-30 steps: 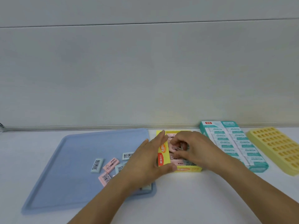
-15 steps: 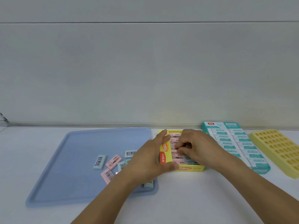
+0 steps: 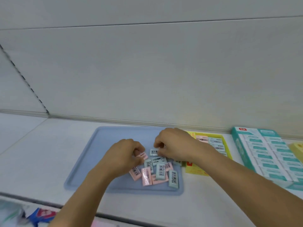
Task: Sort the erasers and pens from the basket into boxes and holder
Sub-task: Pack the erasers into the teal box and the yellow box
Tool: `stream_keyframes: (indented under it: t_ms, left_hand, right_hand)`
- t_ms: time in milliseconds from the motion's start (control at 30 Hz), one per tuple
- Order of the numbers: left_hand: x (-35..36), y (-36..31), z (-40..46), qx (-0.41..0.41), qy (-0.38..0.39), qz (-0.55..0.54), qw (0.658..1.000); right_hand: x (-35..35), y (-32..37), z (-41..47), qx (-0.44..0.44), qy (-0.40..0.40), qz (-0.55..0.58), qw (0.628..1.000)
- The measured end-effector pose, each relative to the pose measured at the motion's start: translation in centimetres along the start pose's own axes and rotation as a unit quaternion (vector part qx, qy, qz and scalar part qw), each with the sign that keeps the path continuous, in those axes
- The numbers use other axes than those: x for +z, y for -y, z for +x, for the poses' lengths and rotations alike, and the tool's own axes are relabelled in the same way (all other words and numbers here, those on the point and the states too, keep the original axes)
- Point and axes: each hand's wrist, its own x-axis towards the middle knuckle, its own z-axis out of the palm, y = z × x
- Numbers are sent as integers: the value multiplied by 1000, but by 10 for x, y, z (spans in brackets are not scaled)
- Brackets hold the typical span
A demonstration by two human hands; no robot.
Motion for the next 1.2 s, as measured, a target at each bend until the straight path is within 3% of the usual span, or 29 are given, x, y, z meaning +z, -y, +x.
stream_keyframes:
  t_ms: [167,233,300,367,433,500,533,600,667,800,900,1067,1133,1200]
  left_hand:
    - [-4,-2,7,2,18,8,1000]
    - [0,1,8,-4,-36,-31,999]
    - [7,1,10,-22,-111,-166,980]
    - [8,-10,10,-62,-138,-392,908]
    - [5,-31,7,-113,-76,-593,793]
    - [2,-50,5,-129,19,-689,713]
    - [2,-58,4,-121,57,-700,701]
    - [4,-71,4,-77,91,-683,721]
    - [5,-80,4,-32,78,-665,742]
    - [10,-91,6,12,7,-655,756]
    - [12,-98,4,29,-26,-621,783]
    - [14,-110,1,43,-44,-594,802]
    - [15,-115,0,44,-31,-598,800]
    - [16,-120,0,51,-20,-608,792]
  right_hand:
    - [1,5,17,8,67,6,998]
    - [-1,3,8,5,30,21,999]
    - [-3,-1,-5,23,-47,56,997]
    - [-6,-7,-20,44,-115,125,984]
    - [-7,-12,-34,48,-178,190,964]
    - [-7,-15,-48,29,-250,183,950]
    - [-6,-17,-54,19,-284,163,945]
    - [-7,-21,-64,3,-330,129,935]
    - [-8,-24,-74,7,-335,150,930]
    - [-15,-26,-95,70,-295,365,880]
    - [-19,-28,-103,102,-316,426,842]
    - [-25,-26,-112,95,-320,362,871]
    - [-27,-27,-113,131,-319,447,825]
    - [-30,-30,-111,165,-317,557,750]
